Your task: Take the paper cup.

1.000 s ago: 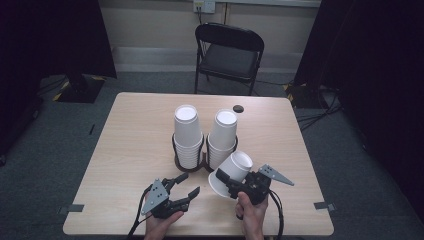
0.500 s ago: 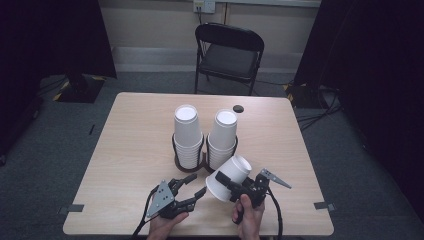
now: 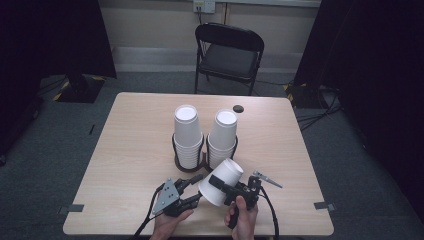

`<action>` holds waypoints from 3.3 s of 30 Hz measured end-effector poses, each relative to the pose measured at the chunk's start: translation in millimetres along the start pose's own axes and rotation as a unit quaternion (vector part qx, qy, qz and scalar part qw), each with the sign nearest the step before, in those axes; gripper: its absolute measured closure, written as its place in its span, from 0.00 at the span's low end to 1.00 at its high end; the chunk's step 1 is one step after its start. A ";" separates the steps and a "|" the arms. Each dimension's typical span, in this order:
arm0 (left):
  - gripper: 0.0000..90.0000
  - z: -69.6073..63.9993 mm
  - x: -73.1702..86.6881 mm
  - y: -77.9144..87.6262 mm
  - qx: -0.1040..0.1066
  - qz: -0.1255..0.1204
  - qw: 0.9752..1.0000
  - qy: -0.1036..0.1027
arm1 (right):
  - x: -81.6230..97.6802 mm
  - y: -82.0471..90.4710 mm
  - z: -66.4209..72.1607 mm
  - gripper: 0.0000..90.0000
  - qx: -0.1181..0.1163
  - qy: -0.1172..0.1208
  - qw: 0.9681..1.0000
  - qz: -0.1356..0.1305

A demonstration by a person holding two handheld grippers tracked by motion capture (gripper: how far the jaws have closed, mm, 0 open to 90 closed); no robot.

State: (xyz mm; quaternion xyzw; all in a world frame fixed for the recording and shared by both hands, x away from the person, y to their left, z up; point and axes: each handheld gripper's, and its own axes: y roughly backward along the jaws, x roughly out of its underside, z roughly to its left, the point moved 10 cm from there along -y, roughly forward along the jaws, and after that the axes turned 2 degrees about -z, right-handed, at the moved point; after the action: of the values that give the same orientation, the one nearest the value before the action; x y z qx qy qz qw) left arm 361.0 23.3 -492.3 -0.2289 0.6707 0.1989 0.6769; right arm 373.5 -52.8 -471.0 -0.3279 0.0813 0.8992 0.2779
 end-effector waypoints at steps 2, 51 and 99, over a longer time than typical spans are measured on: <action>0.65 0.9 1.5 -1.6 -0.010 0.001 1.000 -0.004 | 4.2 -3.4 1.9 0.19 -0.005 -0.005 1.000 0.012; 0.96 -1.1 6.6 5.0 0.004 0.061 0.998 -0.001 | -18.7 0.8 -8.6 0.15 0.057 0.095 0.994 0.007; 0.96 36.4 2.1 28.9 0.009 0.174 0.985 0.015 | 3.1 39.9 -12.1 0.16 0.106 0.441 0.890 0.041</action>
State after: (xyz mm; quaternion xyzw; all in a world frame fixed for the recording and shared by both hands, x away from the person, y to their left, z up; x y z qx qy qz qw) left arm 374.1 67.8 -495.9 -0.1057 0.7121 0.3040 0.6240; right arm 356.0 -88.6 -483.7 -0.6558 0.3037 0.6588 0.2090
